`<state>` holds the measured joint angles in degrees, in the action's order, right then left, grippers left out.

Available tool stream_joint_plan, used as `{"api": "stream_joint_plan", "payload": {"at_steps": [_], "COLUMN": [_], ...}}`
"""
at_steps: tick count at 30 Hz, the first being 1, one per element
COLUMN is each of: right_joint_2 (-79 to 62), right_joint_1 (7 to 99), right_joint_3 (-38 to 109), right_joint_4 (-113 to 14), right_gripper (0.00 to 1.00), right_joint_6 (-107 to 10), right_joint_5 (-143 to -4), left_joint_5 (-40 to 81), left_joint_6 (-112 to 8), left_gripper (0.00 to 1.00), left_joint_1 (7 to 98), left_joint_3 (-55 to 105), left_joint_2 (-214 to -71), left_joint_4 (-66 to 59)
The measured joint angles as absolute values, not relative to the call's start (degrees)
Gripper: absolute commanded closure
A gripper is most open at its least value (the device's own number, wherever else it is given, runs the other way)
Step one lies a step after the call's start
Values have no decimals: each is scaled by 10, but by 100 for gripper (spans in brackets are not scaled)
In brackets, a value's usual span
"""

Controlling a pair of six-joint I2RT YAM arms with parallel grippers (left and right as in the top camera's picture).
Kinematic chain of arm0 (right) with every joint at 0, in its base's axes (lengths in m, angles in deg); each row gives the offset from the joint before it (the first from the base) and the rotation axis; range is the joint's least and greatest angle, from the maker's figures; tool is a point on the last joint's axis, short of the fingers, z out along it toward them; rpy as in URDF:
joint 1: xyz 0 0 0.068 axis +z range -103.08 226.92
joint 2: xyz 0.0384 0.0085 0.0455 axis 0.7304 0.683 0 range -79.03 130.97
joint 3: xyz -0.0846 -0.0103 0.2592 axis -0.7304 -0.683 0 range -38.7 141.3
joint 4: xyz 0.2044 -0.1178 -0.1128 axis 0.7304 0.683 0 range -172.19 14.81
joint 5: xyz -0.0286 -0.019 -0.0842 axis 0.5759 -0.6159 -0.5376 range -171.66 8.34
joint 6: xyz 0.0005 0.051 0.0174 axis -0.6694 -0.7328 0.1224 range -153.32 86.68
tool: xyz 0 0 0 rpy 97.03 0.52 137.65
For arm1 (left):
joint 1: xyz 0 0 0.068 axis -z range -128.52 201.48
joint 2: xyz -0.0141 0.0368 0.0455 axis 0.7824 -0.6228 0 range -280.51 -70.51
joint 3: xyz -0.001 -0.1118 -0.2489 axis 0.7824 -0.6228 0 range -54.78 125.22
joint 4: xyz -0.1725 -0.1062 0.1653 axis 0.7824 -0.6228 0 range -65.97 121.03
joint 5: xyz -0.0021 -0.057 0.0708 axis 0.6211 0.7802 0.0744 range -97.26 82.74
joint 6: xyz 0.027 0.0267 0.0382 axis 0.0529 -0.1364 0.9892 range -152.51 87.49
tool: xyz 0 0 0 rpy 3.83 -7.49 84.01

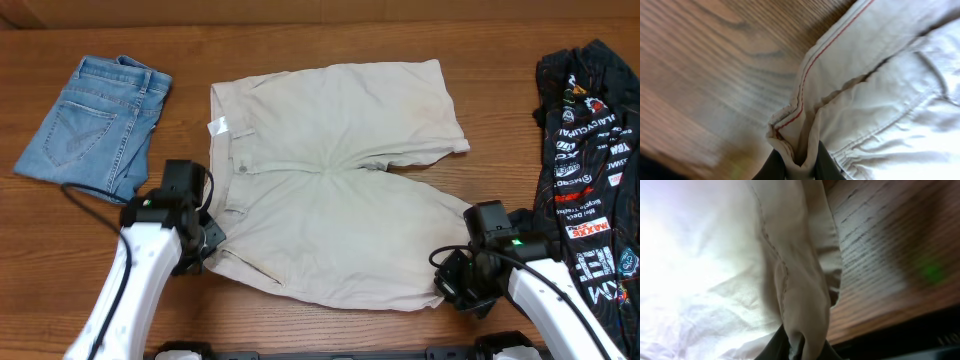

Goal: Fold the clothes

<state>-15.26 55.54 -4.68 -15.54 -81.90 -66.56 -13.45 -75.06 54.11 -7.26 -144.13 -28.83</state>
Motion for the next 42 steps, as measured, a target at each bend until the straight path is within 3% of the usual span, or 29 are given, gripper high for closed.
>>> {"api": "stream_joint_plan", "payload": {"at_steps": [10,18,22,30,38,40,42], "right_joint_2": [-216,-157,-72,-33,-38,-38,-38], "right_joint_1": [555,555,555,555,555,555,555], "right_joint_3": [118,289,358,310,144,104,76], "right_joint_4": [-67,-67,-34,2,-90,-135,-174], "right_gripper": [78,85,73,67,62,41,32], "right_joint_6": [-775,-693,-658,-641,-640,-646,-659], "right_joint_5": [-726,-759,-771,-741,-682,-675,-678], "left_joint_5": [-133,-135,-133,-133,-133,-133,-133], "left_joint_6": [-741,-744,-745,-745,-745,-745,-745], "left_gripper": [96,96,96,96,96,96,96], "left_joint_1": [541,541,541,541,541,541,541], "left_joint_3": [-71,-71,-71,-71,-71,-71,-71], "left_joint_2": [-1241,-1170,-1200,-1280,-1329,-1334,-1335], "left_joint_4": [-391,-324,-290,-303,-287,-285,-285]}}
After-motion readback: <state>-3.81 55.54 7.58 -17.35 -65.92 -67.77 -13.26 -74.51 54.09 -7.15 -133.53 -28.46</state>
